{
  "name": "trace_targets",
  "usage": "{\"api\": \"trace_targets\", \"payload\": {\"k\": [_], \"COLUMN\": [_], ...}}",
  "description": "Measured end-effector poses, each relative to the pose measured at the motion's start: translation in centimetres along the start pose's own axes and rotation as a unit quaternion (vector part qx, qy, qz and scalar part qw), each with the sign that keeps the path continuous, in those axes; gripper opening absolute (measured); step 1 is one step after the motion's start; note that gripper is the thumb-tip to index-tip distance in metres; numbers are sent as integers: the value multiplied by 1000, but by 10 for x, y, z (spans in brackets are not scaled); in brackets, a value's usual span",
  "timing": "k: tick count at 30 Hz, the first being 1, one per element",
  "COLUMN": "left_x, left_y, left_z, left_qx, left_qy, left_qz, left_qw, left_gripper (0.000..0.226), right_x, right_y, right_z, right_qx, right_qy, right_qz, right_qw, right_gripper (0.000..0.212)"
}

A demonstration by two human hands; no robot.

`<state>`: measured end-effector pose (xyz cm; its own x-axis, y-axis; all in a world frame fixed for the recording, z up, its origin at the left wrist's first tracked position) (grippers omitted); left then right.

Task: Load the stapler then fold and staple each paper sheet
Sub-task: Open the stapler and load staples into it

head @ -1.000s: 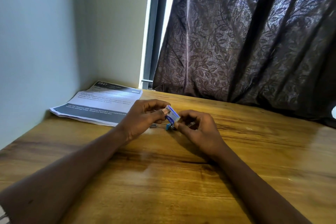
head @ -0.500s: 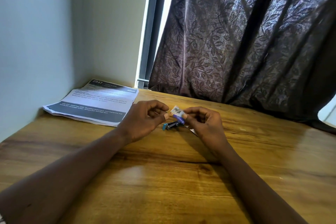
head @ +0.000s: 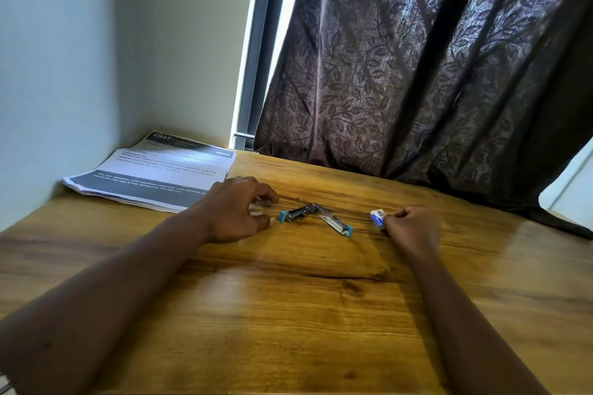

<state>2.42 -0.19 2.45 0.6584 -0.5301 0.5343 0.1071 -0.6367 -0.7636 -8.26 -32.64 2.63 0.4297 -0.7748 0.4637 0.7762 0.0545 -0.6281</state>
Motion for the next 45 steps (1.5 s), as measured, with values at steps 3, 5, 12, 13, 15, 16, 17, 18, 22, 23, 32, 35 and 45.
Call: {"api": "trace_targets", "payload": {"k": [3,5,12,13,15,16,17,18,22,23,32,35,45], "left_x": [-2,-2,-2,-2,-3,-3,-3,-3,-3,-3,-2,-1,-7], "left_y": [-4,-8,-16,-16,-16,-16,-15,-14,-9,-8,-5,-4,-10], "left_z": [0,2,3,2,1,1,0,0,0,0,2,2,-19], "left_qx": [1,5,68,71,77,82,89,97,110,103,16,6,-192], "left_qy": [6,5,-9,-11,-18,-21,-23,-23,-18,-17,3,5,-17], "left_qz": [15,13,21,20,23,29,36,42,27,26,-4,-2,-141], "left_qw": [1000,1000,997,997,997,996,995,994,993,994,1000,1000,971], "left_gripper": [46,47,39,39,41,43,45,46,43,40,11,4,12], "right_x": [-1,-4,-54,-58,-65,-68,-71,-73,-72,-70,-66,-66,-78], "right_y": [6,8,12,13,17,21,24,29,41,42,26,21,21], "right_z": [3,10,68,74,81,84,87,89,93,93,89,85,80], "right_qx": [-72,-72,82,68,26,-1,-30,-53,-33,-20,49,138,413], "right_qy": [-24,-73,-329,-359,-410,-432,-451,-461,-424,-419,-355,-267,29], "right_qz": [17,4,124,140,162,167,172,181,228,227,209,216,332], "right_qw": [997,995,933,920,897,886,875,867,876,879,910,929,848], "right_gripper": [19,32,33,36,44,48,51,52,48,45,30,24,21]}}
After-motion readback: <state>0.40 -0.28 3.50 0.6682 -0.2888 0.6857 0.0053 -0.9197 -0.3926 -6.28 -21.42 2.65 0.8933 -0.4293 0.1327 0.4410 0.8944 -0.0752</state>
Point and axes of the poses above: each hand's wrist, its own x-axis towards the middle knuckle, its own y-axis out of the palm, z = x × y, the point moved 3 cm from there along x, towards the middle knuckle, and after that the axes turned 10 degrees about -z, right-handed, at the moved point
